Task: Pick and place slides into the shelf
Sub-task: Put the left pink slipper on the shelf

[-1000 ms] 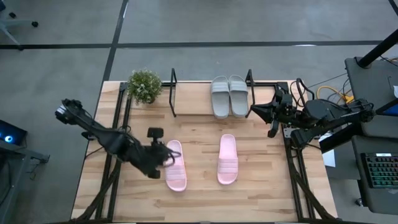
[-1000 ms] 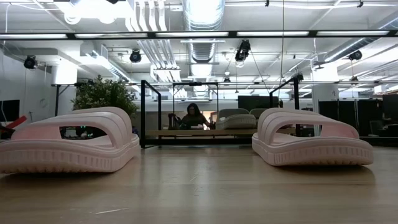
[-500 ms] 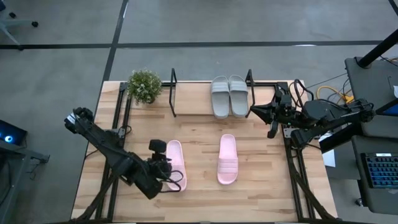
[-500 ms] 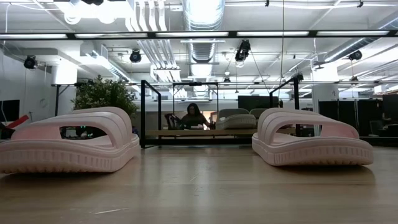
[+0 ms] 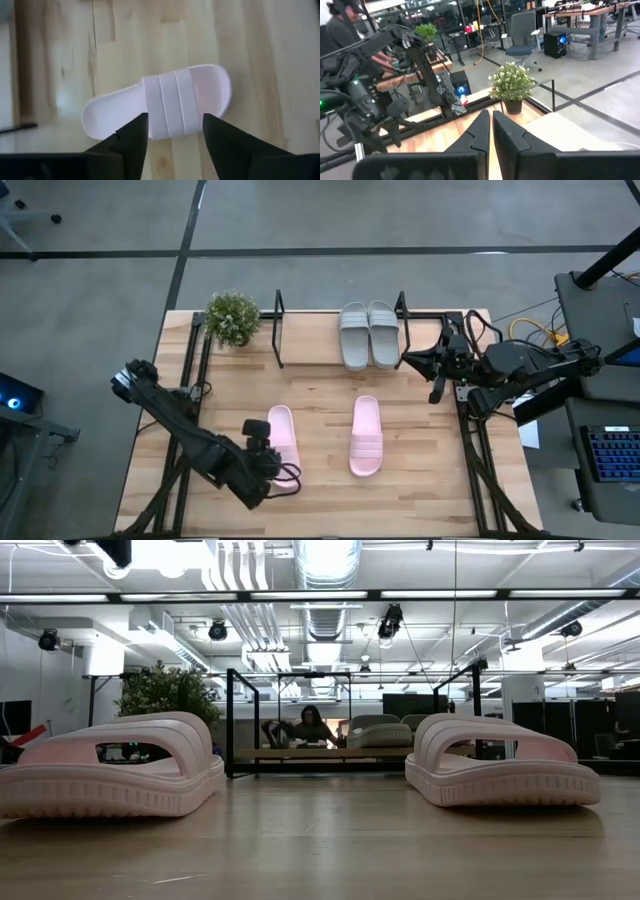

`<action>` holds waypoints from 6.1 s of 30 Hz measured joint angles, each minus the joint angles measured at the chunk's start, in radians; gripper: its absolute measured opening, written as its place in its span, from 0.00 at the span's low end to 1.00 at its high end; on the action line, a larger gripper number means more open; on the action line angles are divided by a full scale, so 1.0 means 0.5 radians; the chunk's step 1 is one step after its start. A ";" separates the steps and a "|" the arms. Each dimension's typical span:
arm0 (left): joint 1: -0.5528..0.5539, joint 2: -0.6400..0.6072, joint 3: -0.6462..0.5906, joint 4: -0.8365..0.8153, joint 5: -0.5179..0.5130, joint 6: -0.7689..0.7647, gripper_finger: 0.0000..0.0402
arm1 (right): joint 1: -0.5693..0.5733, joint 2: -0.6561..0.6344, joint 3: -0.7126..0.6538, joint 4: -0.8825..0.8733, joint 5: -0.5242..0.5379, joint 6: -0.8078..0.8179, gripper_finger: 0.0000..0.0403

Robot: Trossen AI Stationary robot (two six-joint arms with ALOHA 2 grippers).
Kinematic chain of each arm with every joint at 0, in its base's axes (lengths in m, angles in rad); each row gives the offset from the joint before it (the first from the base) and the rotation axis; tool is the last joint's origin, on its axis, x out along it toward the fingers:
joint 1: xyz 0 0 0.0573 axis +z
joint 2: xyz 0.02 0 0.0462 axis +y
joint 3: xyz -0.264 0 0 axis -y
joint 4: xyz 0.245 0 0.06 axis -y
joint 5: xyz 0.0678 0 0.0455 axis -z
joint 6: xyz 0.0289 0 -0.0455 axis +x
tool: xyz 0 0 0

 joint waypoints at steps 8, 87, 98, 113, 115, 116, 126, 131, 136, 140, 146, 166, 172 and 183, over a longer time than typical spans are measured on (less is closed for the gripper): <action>-0.054 0.401 0.184 -0.239 -0.063 -0.294 0.35 | 0.000 0.001 0.000 -0.039 0.000 0.000 0.03; -0.066 0.889 0.326 -0.331 -0.285 -0.839 0.57 | 0.000 0.000 -0.001 -0.191 -0.009 -0.076 0.03; -0.111 0.958 0.326 -0.319 -0.368 -0.820 0.57 | 0.000 -0.002 -0.001 -0.191 -0.008 -0.120 0.03; -0.108 1.150 0.334 -0.486 -0.505 -0.807 0.57 | 0.000 -0.002 -0.001 -0.189 -0.008 -0.113 0.03; -0.103 1.151 0.334 -0.490 -0.543 -0.807 0.57 | 0.000 -0.002 -0.001 -0.189 -0.008 -0.111 0.03; -0.102 1.152 0.333 -0.494 -0.558 -0.807 0.57 | 0.000 -0.002 -0.001 -0.189 -0.008 -0.112 0.03; -0.081 1.192 0.311 -0.534 -0.644 -0.809 0.57 | 0.000 -0.002 -0.001 -0.189 -0.009 -0.112 0.03; -0.074 1.221 0.299 -0.537 -0.654 -0.816 0.57 | 0.000 -0.002 -0.001 -0.189 -0.010 -0.112 0.03; -0.069 1.233 0.298 -0.548 -0.699 -0.911 0.55 | 0.000 -0.002 -0.001 -0.189 -0.010 -0.112 0.03; -0.063 1.233 0.298 -0.553 -0.713 -0.913 0.46 | 0.000 -0.002 -0.001 -0.189 -0.013 -0.112 0.03; -0.063 1.233 0.298 -0.556 -0.699 -0.912 0.26 | 0.000 -0.002 -0.001 -0.189 -0.013 -0.112 0.03; -0.038 1.226 0.562 -0.822 -0.655 -0.912 0.00 | 0.000 -0.002 -0.001 -0.189 -0.013 -0.112 0.03; -0.038 1.225 0.638 -0.821 -0.682 -0.880 0.00 | 0.000 -0.002 -0.001 -0.189 -0.013 -0.112 0.03; 0.003 1.117 0.752 -0.820 -0.862 -0.688 0.00 | 0.000 -0.002 -0.001 -0.188 -0.013 -0.111 0.03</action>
